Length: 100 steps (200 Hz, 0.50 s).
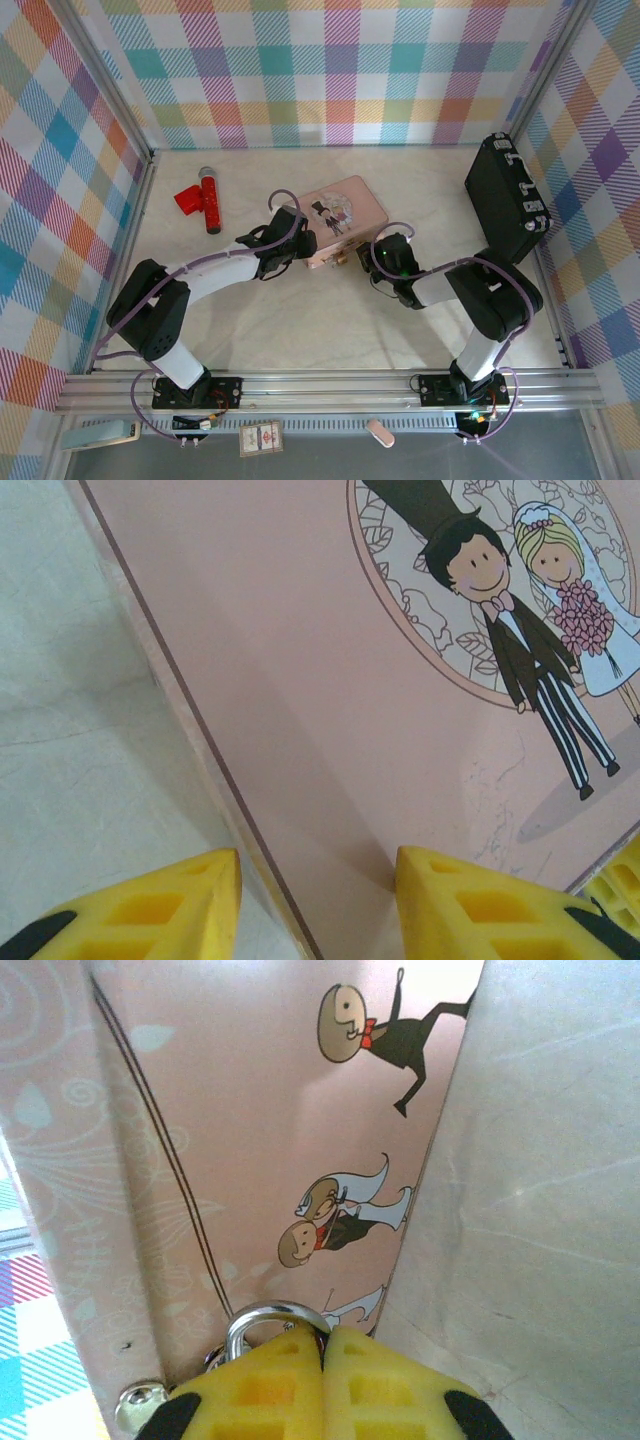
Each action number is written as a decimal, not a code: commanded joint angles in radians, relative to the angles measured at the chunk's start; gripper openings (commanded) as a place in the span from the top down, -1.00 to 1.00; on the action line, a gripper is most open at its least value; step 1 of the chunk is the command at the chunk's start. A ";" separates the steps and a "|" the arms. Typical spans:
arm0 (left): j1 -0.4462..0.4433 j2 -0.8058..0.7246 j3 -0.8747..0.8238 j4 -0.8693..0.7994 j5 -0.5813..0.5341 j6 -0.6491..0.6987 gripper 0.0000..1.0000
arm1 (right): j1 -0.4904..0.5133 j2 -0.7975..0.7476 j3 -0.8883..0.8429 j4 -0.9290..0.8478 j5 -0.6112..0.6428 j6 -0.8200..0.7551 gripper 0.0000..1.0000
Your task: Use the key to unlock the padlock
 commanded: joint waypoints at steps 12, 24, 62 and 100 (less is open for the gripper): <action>-0.015 -0.021 -0.026 -0.121 -0.002 0.017 0.13 | -0.014 -0.016 -0.026 -0.031 0.011 0.023 1.00; -0.015 -0.029 -0.035 -0.117 -0.004 0.014 0.12 | -0.021 -0.023 -0.030 -0.039 0.014 0.015 1.00; -0.015 -0.016 -0.022 -0.135 -0.001 0.021 0.06 | -0.050 -0.054 -0.046 -0.071 0.017 0.001 1.00; -0.015 -0.022 -0.020 -0.133 -0.001 0.024 0.03 | -0.066 -0.083 -0.057 -0.100 0.019 -0.012 1.00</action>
